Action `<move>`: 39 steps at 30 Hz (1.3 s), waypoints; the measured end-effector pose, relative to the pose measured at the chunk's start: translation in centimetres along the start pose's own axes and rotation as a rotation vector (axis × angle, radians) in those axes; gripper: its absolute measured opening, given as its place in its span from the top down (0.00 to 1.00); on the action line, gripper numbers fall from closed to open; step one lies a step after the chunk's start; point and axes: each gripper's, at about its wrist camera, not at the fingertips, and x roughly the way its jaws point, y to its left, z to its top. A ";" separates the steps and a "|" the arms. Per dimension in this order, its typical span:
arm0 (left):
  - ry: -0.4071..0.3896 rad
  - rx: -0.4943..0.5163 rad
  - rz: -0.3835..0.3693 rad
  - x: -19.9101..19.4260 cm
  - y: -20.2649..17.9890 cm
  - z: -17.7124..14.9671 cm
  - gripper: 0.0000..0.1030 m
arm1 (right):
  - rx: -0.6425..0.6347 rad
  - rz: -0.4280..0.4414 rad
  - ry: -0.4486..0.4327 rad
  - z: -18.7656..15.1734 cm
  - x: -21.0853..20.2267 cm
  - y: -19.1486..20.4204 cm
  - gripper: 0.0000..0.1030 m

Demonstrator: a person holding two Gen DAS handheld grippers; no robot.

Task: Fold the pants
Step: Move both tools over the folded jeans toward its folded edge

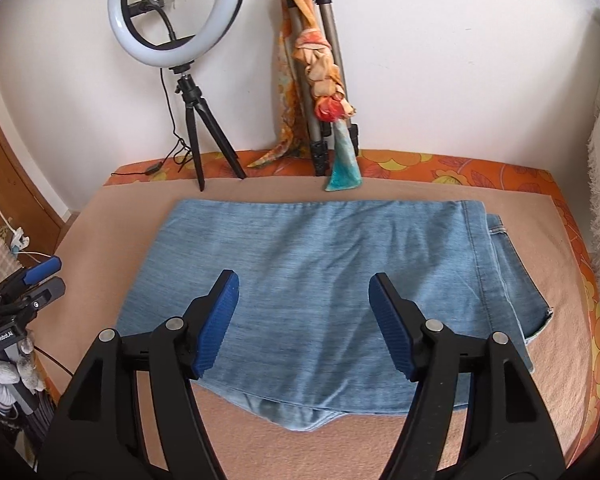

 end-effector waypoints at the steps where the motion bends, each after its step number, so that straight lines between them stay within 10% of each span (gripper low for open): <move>1: 0.006 -0.009 0.004 0.2 0.3 -0.1 0.35 | -0.009 0.001 -0.007 0.2 0.2 0.7 0.31; 18: 0.120 -0.171 -0.062 6.0 4.7 -3.0 0.35 | -0.049 0.145 0.096 4.1 7.8 8.6 0.31; 25: 0.166 -0.232 -0.098 8.1 6.3 -3.9 0.35 | -0.072 0.233 0.203 4.4 12.7 12.0 0.74; 39: 0.210 -0.237 -0.020 9.3 7.1 -5.8 0.35 | -0.214 0.205 0.395 3.7 22.3 19.1 0.80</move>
